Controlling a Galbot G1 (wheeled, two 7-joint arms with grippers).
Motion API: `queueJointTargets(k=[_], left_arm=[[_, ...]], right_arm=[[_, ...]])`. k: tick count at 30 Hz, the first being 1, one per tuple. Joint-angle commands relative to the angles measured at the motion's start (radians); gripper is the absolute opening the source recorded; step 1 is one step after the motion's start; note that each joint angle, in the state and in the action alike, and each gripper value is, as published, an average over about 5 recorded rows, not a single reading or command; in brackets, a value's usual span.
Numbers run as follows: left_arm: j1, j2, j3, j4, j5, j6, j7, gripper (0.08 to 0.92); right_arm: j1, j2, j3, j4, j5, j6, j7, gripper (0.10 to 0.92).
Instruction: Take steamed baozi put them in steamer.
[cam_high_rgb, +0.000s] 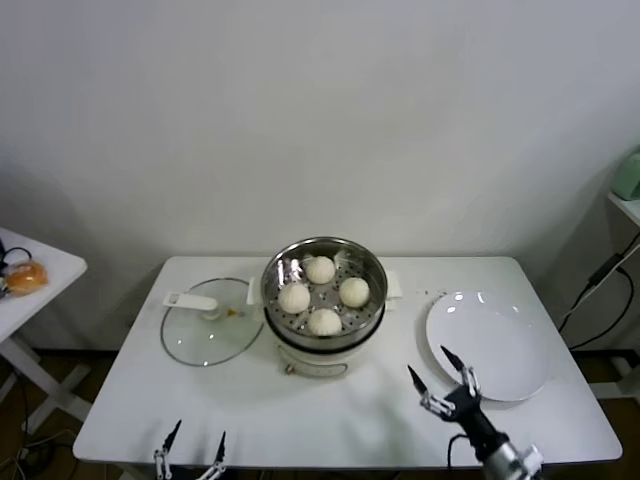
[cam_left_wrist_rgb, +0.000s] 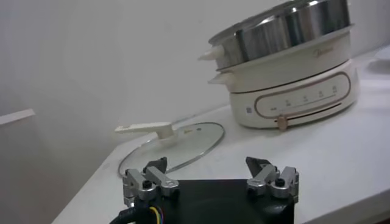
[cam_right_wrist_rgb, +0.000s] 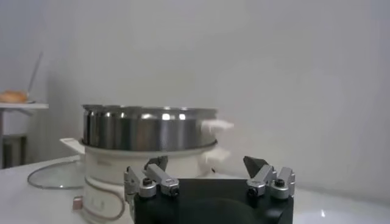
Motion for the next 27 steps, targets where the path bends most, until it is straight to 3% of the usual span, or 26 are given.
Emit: queueJointTargets(k=[1,27], left_arm=[[0.001,-0.040,0.003,-0.007,-0.007,0.000,0.001,0.823],[0.002,-0.042,0.003,-0.006,-0.009,-0.002,0.001,0.823]], right_arm=[[-0.203,0.201,0.053,-0.072,0.031,0.222,0.059,0.823],[-0.182,0.222,0.033,-0.069,0.055,0.175,0.114,0.823]])
